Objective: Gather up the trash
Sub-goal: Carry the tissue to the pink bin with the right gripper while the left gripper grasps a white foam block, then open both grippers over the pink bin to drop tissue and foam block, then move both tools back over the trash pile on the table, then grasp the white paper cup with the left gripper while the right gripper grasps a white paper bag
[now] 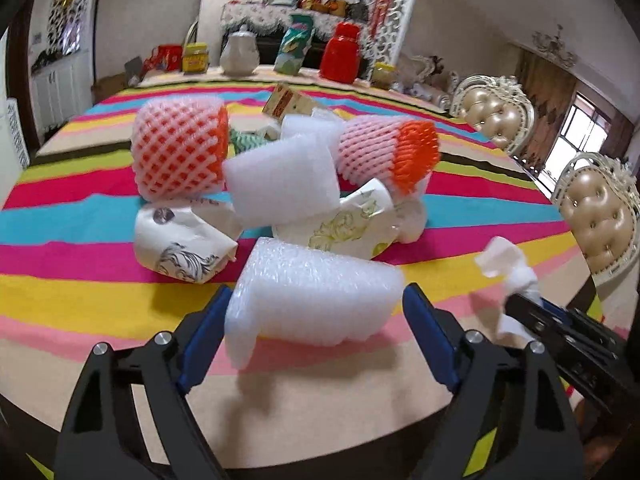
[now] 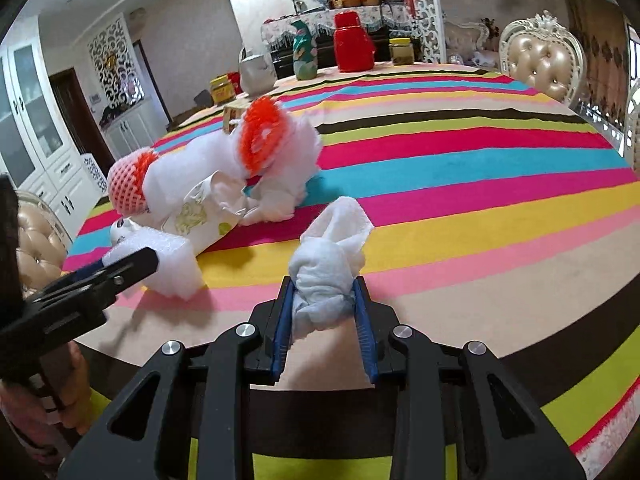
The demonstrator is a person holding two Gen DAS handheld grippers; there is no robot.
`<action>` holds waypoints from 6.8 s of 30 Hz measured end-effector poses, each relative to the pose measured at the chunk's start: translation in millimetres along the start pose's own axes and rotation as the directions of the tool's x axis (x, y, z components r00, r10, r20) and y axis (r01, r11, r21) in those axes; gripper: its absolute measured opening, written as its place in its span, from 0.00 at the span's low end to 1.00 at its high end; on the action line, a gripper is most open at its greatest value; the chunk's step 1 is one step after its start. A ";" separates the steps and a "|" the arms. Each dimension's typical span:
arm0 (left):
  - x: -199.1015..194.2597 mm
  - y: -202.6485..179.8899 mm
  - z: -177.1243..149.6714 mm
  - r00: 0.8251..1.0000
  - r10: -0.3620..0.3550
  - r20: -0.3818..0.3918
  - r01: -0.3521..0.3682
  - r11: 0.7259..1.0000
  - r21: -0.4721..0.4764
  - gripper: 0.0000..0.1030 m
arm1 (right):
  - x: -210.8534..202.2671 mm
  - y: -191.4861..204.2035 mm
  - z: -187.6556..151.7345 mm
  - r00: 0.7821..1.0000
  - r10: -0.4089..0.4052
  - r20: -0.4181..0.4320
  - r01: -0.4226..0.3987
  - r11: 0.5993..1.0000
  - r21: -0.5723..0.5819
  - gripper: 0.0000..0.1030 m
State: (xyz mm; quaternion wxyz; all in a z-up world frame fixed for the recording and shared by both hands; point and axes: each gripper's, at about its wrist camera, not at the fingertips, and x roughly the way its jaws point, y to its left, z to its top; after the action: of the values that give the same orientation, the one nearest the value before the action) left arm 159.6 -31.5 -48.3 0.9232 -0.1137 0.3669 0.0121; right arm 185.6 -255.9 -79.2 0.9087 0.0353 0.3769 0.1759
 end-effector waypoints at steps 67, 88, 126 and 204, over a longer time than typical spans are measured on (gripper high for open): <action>-61.9 -473.7 -139.9 0.599 -0.716 -0.358 0.725 0.295 0.622 0.82 | -287.3 -240.9 -193.5 0.742 -0.666 0.074 0.528 0.648 0.549 0.31; -27.4 -427.0 -106.1 0.697 -0.668 -0.262 0.652 0.437 0.620 0.96 | -285.7 -233.4 -184.0 0.729 -0.678 0.097 0.535 0.652 0.537 0.63; -52.0 88.7 5.5 0.978 0.103 0.180 -0.129 0.982 0.138 0.96 | -11.7 49.8 0.8 0.996 -0.075 0.049 0.080 0.993 -0.092 0.81; -23.8 113.7 16.3 0.986 -0.072 0.150 0.072 0.997 0.005 0.57 | 80.9 79.1 59.6 0.999 -0.033 -0.009 0.033 0.997 -0.063 0.39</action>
State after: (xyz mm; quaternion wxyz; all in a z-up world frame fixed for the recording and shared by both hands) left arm 141.1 84.3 -43.5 0.9480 -0.1259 0.2919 -0.0128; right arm 256.9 -149.8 -75.5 0.9102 -0.0004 0.3764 0.1729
